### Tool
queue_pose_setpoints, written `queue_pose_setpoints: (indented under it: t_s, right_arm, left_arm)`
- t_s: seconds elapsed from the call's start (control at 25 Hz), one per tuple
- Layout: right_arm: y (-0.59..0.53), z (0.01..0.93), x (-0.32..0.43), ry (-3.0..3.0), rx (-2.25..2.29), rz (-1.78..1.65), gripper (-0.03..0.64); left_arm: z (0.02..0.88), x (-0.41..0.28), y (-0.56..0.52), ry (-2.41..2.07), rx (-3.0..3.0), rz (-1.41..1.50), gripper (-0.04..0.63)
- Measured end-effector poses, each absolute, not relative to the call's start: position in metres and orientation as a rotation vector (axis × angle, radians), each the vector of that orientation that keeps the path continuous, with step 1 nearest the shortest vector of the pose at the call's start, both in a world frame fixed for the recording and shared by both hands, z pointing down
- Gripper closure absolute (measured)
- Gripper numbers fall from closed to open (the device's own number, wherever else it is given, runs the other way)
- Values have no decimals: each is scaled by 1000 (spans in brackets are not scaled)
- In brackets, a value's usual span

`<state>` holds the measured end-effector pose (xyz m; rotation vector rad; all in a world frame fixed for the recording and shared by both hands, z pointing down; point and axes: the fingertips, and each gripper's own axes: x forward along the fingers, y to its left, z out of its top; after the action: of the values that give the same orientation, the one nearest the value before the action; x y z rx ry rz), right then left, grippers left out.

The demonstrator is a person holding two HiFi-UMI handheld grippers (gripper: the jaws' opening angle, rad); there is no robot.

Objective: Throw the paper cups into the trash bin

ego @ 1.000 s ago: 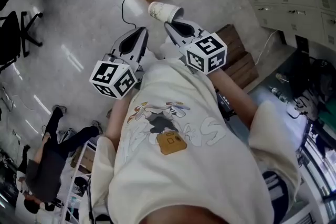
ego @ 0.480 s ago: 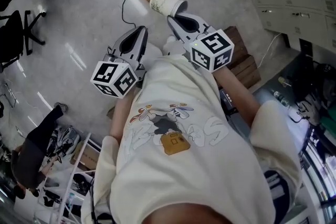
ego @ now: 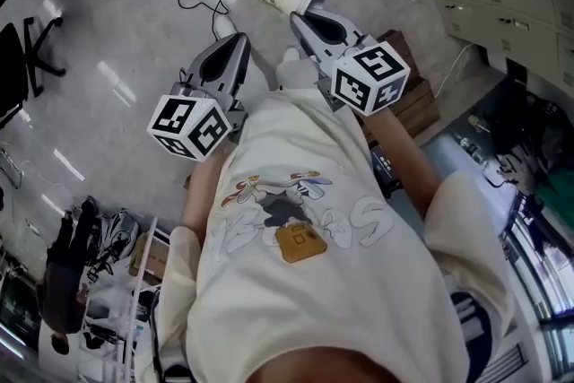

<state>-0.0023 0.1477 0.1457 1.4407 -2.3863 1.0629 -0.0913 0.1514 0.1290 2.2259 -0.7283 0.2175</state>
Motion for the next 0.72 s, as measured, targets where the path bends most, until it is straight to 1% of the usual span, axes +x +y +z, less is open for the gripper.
queue_pose_setpoints:
  t_s: [0.4, 0.72]
  right_arm:
    - [39, 156, -37, -2245, 1572, 1091, 591]
    - [24, 157, -36, -2242, 1449, 1037, 591]
  left_arm:
    - [136, -156, 32, -648, 2222, 207, 589]
    - [144, -141, 9, -672, 2191, 235, 589]
